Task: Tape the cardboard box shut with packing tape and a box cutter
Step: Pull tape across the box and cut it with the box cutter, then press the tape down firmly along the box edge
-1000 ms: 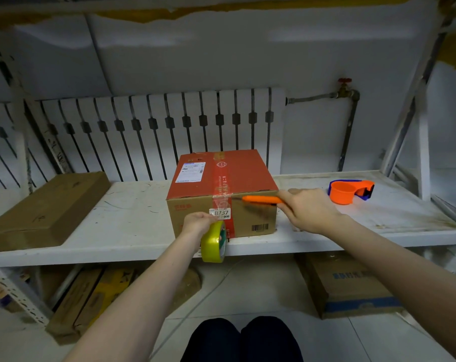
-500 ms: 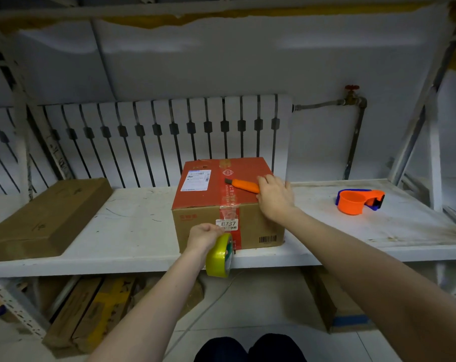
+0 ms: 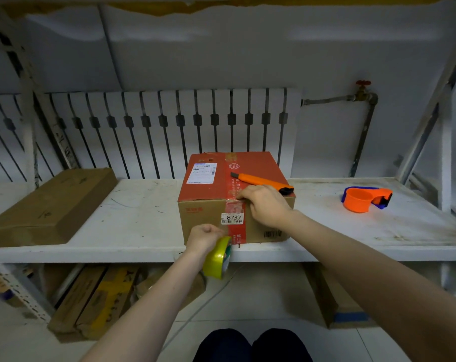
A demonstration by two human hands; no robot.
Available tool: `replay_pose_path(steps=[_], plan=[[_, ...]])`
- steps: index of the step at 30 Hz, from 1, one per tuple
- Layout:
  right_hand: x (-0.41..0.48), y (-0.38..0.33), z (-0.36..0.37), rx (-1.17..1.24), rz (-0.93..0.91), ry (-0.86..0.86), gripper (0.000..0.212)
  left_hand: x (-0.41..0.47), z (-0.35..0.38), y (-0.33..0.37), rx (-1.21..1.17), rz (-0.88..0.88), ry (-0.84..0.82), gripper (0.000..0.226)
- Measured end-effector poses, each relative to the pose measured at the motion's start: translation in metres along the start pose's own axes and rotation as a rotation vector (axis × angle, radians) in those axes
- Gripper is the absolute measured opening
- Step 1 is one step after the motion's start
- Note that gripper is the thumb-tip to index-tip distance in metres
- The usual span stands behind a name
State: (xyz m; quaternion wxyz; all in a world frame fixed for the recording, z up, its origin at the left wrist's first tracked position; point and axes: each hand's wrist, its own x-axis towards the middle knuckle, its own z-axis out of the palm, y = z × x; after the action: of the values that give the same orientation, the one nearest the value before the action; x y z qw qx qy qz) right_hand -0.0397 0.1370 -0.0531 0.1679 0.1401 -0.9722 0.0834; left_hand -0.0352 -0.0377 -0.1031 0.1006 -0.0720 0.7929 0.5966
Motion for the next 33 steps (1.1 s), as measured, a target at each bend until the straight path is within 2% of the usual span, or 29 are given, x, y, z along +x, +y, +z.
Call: replay_pose_path(steps=[6, 12, 14, 17, 20, 23, 27, 33], plan=[[-0.005, -0.002, 0.001, 0.111, 0.058, 0.008, 0.034, -0.004, -0.031, 0.03, 0.241, 0.231, 0.086, 0.011], [-0.004, 0.0, 0.001, 0.162, 0.083, 0.018, 0.03, -0.009, -0.047, 0.074, 0.857, 0.753, 0.348, 0.027], [-0.005, 0.002, 0.001, 0.167, 0.084, 0.015, 0.033, 0.007, -0.05, 0.082, 0.988, 0.836, 0.386, 0.031], [-0.006, 0.004, 0.002, 0.179, 0.094, 0.014, 0.037, 0.034, -0.053, 0.089, 1.16, 0.834, 0.339, 0.03], [-0.006, 0.005, 0.004, 0.185, 0.097, 0.023, 0.038, 0.053, -0.052, 0.086, 1.258, 0.821, 0.195, 0.029], [-0.005, 0.006, 0.006, 0.205, 0.099, 0.029, 0.037, 0.064, -0.053, 0.08, 1.2, 0.78, 0.08, 0.045], [-0.001, 0.009, 0.011, 0.22, 0.093, 0.034, 0.037, 0.076, -0.059, 0.074, 1.064, 0.741, 0.047, 0.067], [-0.001, 0.009, 0.008, 0.222, 0.093, 0.049, 0.036, 0.079, -0.062, 0.078, 1.08, 0.686, 0.067, 0.083]])
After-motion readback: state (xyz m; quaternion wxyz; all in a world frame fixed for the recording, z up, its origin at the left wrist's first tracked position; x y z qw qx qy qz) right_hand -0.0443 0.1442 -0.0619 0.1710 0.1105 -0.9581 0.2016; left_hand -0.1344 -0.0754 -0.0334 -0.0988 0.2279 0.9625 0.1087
